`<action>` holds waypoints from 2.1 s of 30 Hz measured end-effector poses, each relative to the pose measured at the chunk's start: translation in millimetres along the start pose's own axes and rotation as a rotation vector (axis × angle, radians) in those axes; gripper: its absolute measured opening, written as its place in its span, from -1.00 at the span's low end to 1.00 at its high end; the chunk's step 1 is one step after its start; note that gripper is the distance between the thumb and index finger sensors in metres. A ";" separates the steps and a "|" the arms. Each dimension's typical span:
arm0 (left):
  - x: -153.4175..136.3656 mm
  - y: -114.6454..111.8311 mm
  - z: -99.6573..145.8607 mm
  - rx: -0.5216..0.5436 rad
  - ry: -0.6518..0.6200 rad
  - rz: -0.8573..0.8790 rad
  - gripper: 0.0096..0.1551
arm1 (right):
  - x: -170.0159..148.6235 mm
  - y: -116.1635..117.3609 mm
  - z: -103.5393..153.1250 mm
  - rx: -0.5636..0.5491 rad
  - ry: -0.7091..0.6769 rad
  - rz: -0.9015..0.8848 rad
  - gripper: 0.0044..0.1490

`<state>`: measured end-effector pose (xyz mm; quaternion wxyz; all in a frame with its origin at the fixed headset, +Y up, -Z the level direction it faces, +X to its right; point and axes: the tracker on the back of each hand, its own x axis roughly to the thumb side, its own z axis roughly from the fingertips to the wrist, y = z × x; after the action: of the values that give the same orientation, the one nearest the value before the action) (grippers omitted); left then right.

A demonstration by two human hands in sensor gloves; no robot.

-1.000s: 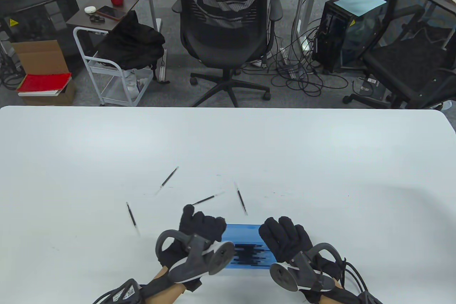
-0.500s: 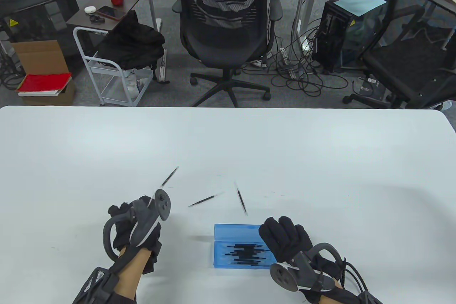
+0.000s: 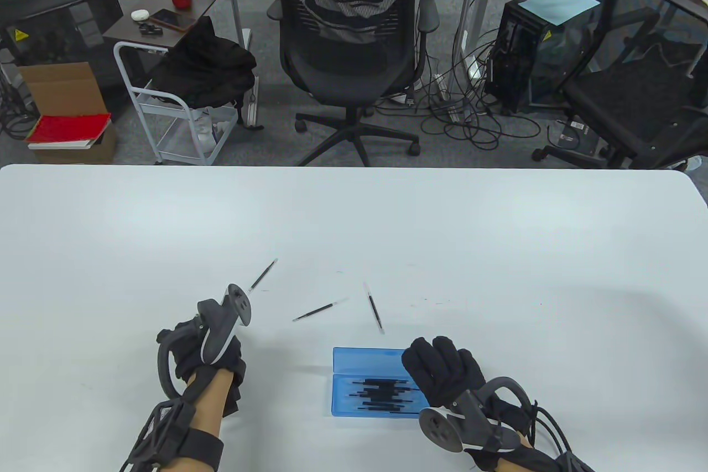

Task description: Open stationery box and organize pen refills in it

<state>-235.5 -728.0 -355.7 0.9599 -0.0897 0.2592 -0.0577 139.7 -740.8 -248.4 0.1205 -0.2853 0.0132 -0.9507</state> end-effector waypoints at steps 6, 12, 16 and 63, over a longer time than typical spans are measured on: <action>0.9 -3.8 -3.7 -0.014 0.028 -0.004 -0.41 | -0.1 0.0 0.0 0.000 0.000 0.001 0.42; -1.8 -8.6 -6.4 -0.028 0.046 0.011 -0.42 | 0.2 0.0 0.0 0.000 -0.001 0.008 0.42; -3.2 -12.2 -8.2 -0.033 0.055 0.021 -0.42 | 0.3 -0.1 0.0 0.000 0.000 0.010 0.42; 59.1 76.3 146.9 0.330 -0.823 0.263 -0.44 | 0.2 0.0 -0.3 0.003 0.000 0.011 0.43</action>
<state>-105.2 -641.8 -275.1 0.9836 0.0827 -0.1467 0.0646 139.4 -740.8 -248.5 0.1262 -0.2850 0.0134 -0.9501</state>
